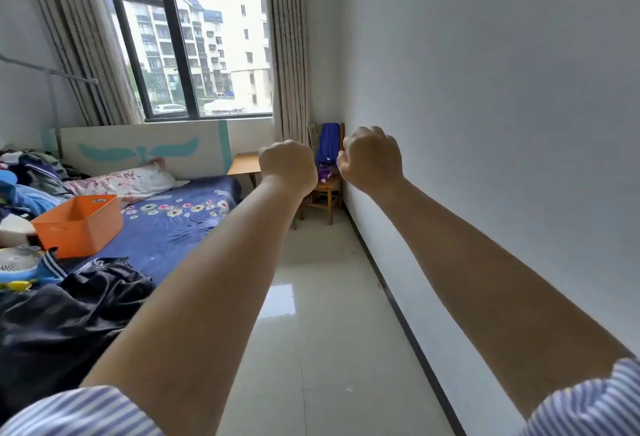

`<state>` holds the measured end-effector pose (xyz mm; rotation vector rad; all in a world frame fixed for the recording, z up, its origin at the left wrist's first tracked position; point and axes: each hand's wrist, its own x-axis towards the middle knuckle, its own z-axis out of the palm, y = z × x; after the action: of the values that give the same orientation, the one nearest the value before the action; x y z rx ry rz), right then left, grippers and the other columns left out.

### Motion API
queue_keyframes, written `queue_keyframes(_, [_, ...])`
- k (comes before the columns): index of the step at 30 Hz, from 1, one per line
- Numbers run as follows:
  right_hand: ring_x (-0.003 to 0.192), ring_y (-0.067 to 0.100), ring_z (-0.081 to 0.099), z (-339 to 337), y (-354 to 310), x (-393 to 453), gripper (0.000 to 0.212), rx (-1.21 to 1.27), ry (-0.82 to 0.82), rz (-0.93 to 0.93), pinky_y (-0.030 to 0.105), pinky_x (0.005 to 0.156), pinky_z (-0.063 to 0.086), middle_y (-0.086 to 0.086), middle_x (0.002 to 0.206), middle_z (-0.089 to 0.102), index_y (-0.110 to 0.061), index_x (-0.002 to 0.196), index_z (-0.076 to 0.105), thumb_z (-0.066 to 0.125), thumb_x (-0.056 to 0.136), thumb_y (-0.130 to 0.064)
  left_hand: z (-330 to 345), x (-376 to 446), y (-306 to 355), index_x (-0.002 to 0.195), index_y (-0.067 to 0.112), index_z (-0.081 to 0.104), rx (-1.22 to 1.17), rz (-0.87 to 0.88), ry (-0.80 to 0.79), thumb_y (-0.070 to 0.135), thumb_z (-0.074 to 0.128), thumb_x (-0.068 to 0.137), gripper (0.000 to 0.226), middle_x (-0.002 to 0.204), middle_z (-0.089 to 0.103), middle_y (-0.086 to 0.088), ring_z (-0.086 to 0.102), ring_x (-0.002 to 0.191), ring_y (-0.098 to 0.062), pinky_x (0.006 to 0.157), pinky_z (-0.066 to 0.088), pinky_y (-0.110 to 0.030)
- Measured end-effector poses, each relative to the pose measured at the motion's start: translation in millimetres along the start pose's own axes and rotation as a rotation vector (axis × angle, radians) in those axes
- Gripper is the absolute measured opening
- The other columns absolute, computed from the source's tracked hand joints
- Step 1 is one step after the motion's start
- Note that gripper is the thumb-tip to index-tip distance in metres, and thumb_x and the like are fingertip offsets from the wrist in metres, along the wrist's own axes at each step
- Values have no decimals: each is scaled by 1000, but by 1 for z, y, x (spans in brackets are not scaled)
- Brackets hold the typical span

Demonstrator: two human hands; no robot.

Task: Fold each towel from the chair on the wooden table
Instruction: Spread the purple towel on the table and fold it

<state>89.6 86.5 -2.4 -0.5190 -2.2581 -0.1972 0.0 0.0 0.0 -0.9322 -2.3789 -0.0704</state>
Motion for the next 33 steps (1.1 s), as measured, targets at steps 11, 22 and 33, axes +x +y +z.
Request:
queue_keyframes(11, [98,33,53,192,58,27,24,-5,-358,10,32,74,39,17,100,61,1,91,62,42,86,-11,181,87,21,107,10,63,-21,-28,-348,16,47,90,24,108,63,-7,60,100,-25,50,28,-22])
queue_keyframes(22, [96,32,52,385,158,171,24,50,-440,16,30,70,36,17,99,61,2,90,61,41,86,-10,340,284,26,113,12,62,-42,-118,-476,18,50,89,27,119,61,-5,58,110,-25,70,35,-27])
queue_keyframes(33, [104,29,51,601,212,355,29,56,-464,44,34,82,44,15,108,60,-3,103,61,39,89,-14,501,521,-6,103,9,65,-67,-140,-412,14,49,89,22,107,64,-7,61,98,-26,59,34,-23])
